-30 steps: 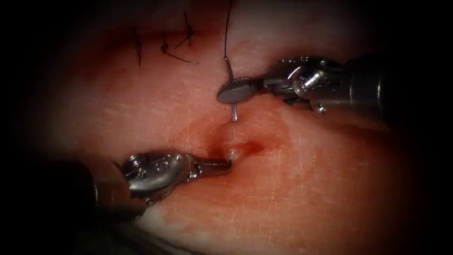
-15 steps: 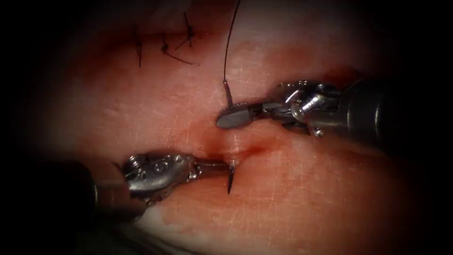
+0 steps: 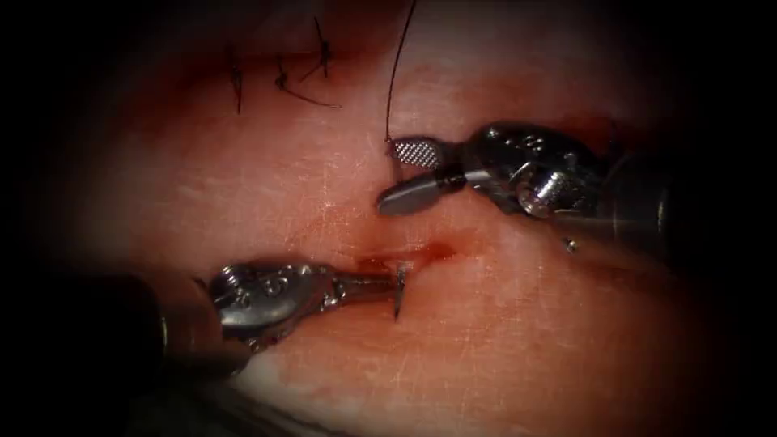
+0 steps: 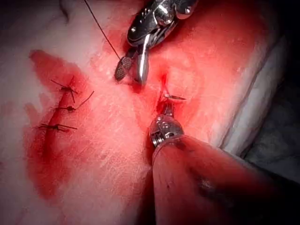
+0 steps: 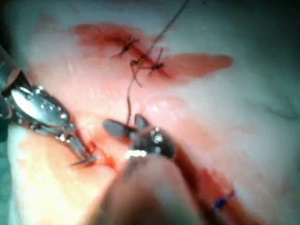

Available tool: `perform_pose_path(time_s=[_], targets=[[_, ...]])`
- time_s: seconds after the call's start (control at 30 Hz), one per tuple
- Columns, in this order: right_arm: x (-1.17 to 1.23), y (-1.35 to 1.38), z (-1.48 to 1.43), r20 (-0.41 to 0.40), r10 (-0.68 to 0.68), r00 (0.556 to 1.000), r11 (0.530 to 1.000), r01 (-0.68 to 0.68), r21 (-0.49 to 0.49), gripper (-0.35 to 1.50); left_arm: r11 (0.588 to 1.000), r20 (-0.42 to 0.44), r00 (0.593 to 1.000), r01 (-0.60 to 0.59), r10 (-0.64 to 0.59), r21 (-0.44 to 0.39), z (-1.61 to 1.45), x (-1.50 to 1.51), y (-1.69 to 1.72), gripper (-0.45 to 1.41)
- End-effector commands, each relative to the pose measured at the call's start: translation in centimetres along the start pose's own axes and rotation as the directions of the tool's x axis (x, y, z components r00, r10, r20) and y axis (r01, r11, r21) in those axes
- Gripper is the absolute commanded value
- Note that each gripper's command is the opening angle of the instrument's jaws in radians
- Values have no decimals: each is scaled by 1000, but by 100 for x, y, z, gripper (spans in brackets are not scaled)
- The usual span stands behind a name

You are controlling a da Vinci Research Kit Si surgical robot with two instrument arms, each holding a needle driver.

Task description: Wound Closure

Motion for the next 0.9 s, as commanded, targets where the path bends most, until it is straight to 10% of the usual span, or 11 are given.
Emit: perform_pose_path(time_s=[0.03,0.23,0.37,0.57,0.9], targets=[[6,1,6,-9,-37,999,999,36,-14,72,1000,1,1000,2,-2,-1,10,-7,1,-16],[13,-4,14,-17,-86,996,995,85,-53,56,1000,1,1000,2,-2,-1,10,-7,2,-16],[13,-6,18,-11,-86,996,996,85,-32,-1,1000,1,1000,2,-2,-1,10,-7,2,-16],[7,-8,19,30,-94,995,995,94,-18,-35,1000,1,1000,2,-2,-1,10,-7,2,-16],[-22,-5,15,118,80,990,996,-83,19,-35,1000,1,1000,2,-2,-4,7,-7,2,-16]])
